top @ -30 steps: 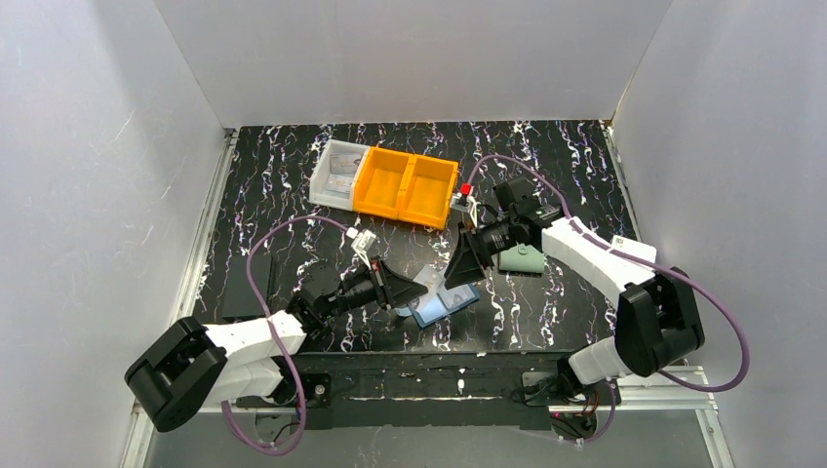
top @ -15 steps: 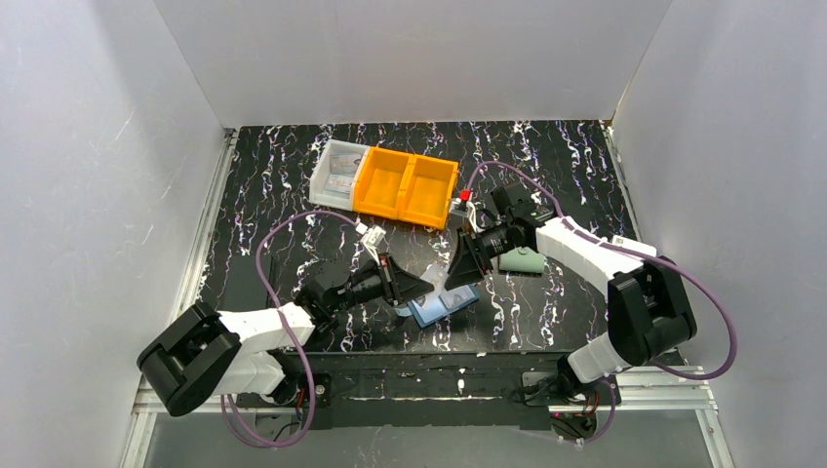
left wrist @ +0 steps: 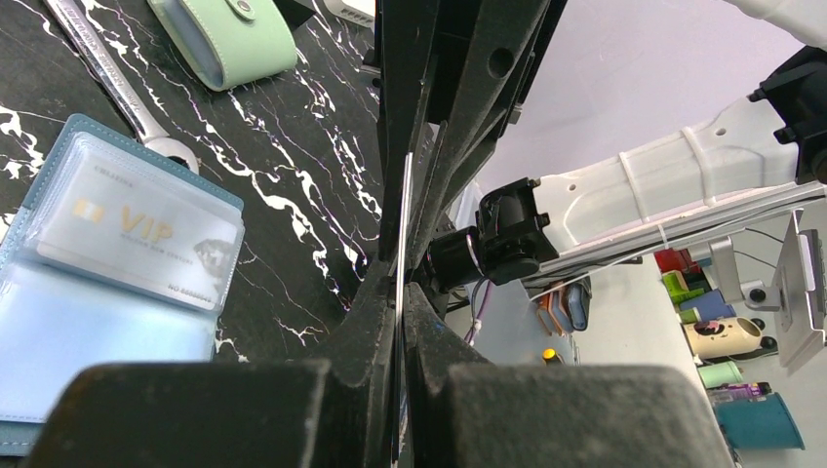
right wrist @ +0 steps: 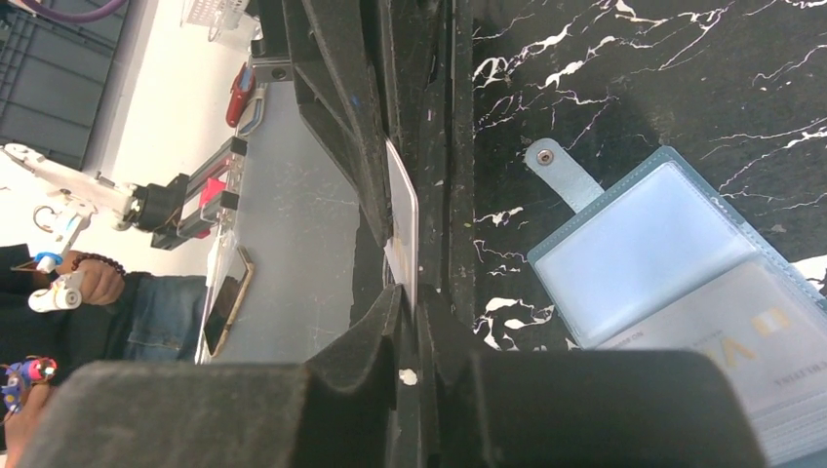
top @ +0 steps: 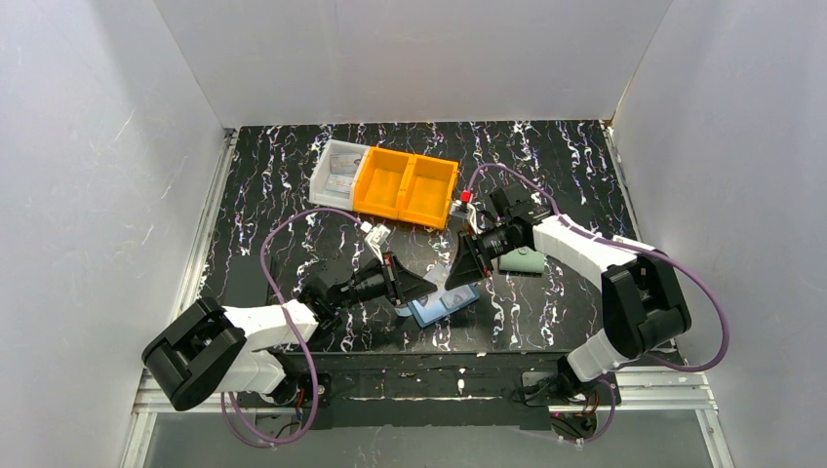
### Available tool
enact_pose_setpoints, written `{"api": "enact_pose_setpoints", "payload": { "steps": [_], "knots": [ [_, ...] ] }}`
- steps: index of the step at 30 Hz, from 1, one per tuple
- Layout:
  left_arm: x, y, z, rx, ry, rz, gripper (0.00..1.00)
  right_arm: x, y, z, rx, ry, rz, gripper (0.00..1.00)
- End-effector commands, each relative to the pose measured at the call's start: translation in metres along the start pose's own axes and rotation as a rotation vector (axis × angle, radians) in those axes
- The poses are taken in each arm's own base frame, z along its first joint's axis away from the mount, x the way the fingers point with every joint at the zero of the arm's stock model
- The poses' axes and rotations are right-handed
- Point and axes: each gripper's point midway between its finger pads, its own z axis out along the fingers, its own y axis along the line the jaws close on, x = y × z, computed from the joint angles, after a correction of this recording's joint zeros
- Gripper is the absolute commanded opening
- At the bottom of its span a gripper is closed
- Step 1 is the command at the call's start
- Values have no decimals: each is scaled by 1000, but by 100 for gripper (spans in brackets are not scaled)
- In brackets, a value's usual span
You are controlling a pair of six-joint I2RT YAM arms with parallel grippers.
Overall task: Take the credit cards out of the card holder
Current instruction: Remove the credit card from the card holder.
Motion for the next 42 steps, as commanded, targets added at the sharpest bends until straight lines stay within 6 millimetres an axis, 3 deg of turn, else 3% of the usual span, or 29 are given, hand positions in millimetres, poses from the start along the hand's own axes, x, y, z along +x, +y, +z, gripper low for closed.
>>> {"api": "enact_pose_setpoints", "payload": {
  "steps": [1,6,10,13,21,26,30,35,42],
  "knots": [
    [-9,-10,4,35,-21,42,0,-4,9,-1,-59,-20,4,15],
    [-8,-10,5,36,-16,38,0,-3,9,-1,-64,-23,7,13],
    [-8,-11,6,42,-12,37,0,-3,9,-1,-70,-25,16,27],
    [-7,-12,7,48,-6,35,0,-3,9,-1,-79,-27,19,29],
    [-5,-11,8,50,0,30,1,-3,8,-1,-73,-27,14,7],
    [-6,-10,5,42,-15,24,14,-1,7,-1,-70,-27,15,1],
    [-7,-10,-1,38,-28,7,33,1,5,-2,-61,-26,11,1],
    [-4,-8,-11,37,1,-14,49,5,3,-3,-42,-8,-17,1],
    [-3,3,-28,-7,76,2,58,12,0,-5,-23,25,-48,1]
  ]
}}
